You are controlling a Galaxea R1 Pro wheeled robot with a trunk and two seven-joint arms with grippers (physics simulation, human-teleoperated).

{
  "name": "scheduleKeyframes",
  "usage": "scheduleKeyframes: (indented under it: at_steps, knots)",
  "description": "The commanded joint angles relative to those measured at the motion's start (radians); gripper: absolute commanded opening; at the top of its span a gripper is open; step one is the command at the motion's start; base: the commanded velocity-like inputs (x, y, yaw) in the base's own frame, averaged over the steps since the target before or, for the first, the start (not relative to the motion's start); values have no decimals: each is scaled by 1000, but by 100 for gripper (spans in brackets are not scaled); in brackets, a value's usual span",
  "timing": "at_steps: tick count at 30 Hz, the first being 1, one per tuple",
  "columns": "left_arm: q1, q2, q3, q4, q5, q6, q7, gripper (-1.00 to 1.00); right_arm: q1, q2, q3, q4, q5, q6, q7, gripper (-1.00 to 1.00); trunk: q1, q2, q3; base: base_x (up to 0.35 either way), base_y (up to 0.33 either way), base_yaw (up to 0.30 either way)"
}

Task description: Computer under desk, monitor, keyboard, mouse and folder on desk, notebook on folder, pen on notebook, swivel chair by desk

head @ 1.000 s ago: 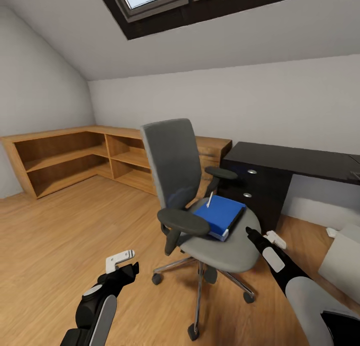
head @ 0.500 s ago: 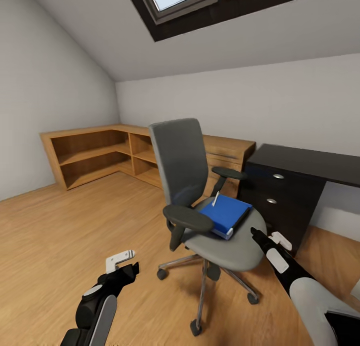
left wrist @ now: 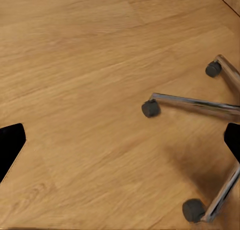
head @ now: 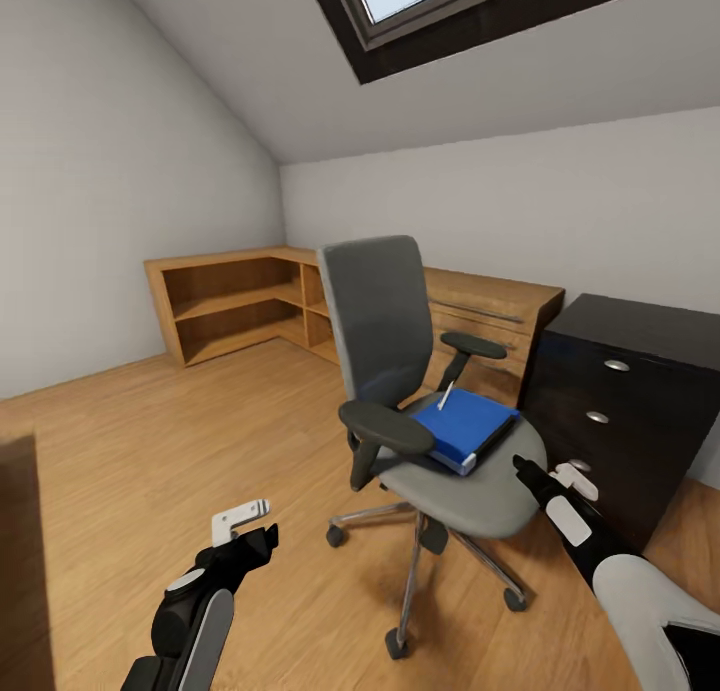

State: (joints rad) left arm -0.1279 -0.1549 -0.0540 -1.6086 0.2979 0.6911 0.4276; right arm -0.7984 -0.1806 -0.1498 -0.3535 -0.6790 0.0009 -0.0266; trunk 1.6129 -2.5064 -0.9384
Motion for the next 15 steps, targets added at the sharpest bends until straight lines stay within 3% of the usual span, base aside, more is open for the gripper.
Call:
scheduleKeyframes:
  at_steps: [1, 6, 15]
  knots:
    - [-1, 0, -1, -1, 10, 2, 10, 100, 1, 64, 12, 1, -20, 18, -1, 100, 0, 0, -1, 0, 0, 165]
    - [-1, 0, -1, -1, 10, 2, 10, 100, 1, 63, 12, -1, -20, 18, -1, 100, 0, 0, -1, 0, 0, 19]
    - [-1, 0, -1, -1, 10, 2, 10, 100, 1, 63, 12, -1, -20, 18, -1, 100, 0, 0, -1, 0, 0, -225]
